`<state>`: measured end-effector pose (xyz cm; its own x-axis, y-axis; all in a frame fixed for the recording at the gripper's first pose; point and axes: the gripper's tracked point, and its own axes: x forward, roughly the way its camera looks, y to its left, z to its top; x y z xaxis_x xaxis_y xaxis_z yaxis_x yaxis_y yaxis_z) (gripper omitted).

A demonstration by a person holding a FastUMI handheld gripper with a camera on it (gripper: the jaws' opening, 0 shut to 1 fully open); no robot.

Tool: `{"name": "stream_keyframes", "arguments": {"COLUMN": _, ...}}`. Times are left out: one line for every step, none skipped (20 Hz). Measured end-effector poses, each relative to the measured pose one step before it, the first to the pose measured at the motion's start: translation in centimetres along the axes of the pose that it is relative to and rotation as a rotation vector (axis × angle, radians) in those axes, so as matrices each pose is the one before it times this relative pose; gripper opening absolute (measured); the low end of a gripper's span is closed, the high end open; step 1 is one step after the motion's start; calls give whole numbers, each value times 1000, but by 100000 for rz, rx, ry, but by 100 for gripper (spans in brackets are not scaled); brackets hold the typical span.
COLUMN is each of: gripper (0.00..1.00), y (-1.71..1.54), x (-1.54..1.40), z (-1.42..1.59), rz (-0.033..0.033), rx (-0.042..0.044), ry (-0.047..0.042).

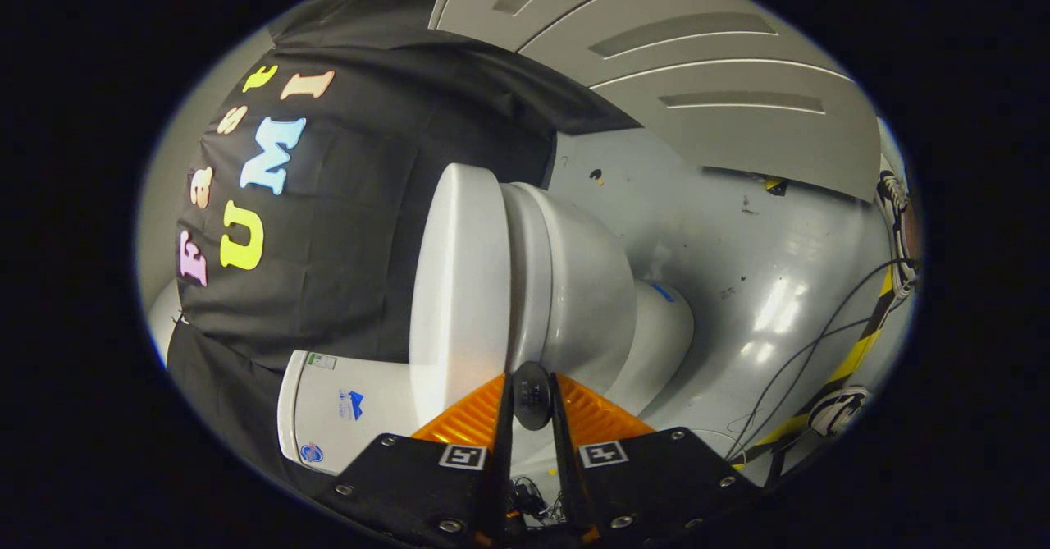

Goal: Open the toilet lid.

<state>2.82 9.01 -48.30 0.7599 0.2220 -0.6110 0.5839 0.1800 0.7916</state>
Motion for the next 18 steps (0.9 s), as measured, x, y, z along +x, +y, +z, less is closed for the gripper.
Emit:
{"name": "stream_keyframes", "arguments": {"gripper": 23, "y": 159, "x": -29, "z": 1, "rz": -981, "rx": 261, "ry": -506}}
{"name": "stream_keyframes", "arguments": {"gripper": 20, "y": -20, "x": -145, "z": -94, "rz": -1199, "rx": -894, "ry": -302}}
{"name": "stream_keyframes", "arguments": {"gripper": 17, "y": 54, "x": -76, "z": -31, "rz": -1027, "rx": -513, "ry": -163}}
{"name": "stream_keyframes", "arguments": {"gripper": 17, "y": 125, "x": -64, "z": 98, "rz": -293, "rx": 124, "ry": -348}}
{"name": "stream_keyframes", "arguments": {"gripper": 16, "y": 173, "x": -34, "z": 85, "rz": 371, "rx": 335, "ry": -174}}
{"name": "stream_keyframes", "arguments": {"gripper": 15, "y": 184, "x": -197, "z": -22, "rz": 845, "rx": 544, "ry": -109}}
{"name": "stream_keyframes", "arguments": {"gripper": 10, "y": 290, "x": -80, "z": 175, "rz": 1319, "rx": 873, "ry": -124}}
{"name": "stream_keyframes", "arguments": {"gripper": 8, "y": 277, "x": -255, "z": -16, "rz": 704, "rx": 189, "ry": -193}}
{"name": "stream_keyframes", "arguments": {"gripper": 2, "y": 55, "x": 93, "z": -61, "rz": -1498, "rx": -600, "ry": 33}}
{"name": "stream_keyframes", "arguments": {"gripper": 0, "y": -16, "x": -88, "z": -25, "rz": -2293, "rx": -1170, "ry": -609}}
{"name": "stream_keyframes", "arguments": {"gripper": 0, "y": 72, "x": -46, "z": -18, "rz": -2090, "rx": -2152, "ry": -2}}
{"name": "stream_keyframes", "arguments": {"gripper": 0, "y": 90, "x": -137, "z": -109, "rz": -1485, "rx": -1960, "ry": -109}}
{"name": "stream_keyframes", "arguments": {"gripper": 0, "y": 40, "x": -55, "z": 90, "rz": -978, "rx": -928, "ry": -28}}
{"name": "stream_keyframes", "arguments": {"gripper": 0, "y": -8, "x": -24, "z": 83, "rz": -436, "rx": 236, "ry": 54}}
{"name": "stream_keyframes", "arguments": {"gripper": 0, "y": 44, "x": 44, "z": 84, "rz": -41, "rx": 303, "ry": 142}}
{"name": "stream_keyframes", "arguments": {"gripper": 0, "y": 27, "x": -57, "z": -144, "rz": 42, "rx": -515, "ry": 39}}
{"name": "stream_keyframes", "arguments": {"gripper": 0, "y": 128, "x": -85, "z": 2, "rz": 92, "rx": -2004, "ry": -424}}
{"name": "stream_keyframes", "arguments": {"gripper": 0, "y": 214, "x": -218, "z": -9, "rz": 567, "rx": -3622, "ry": -672}}
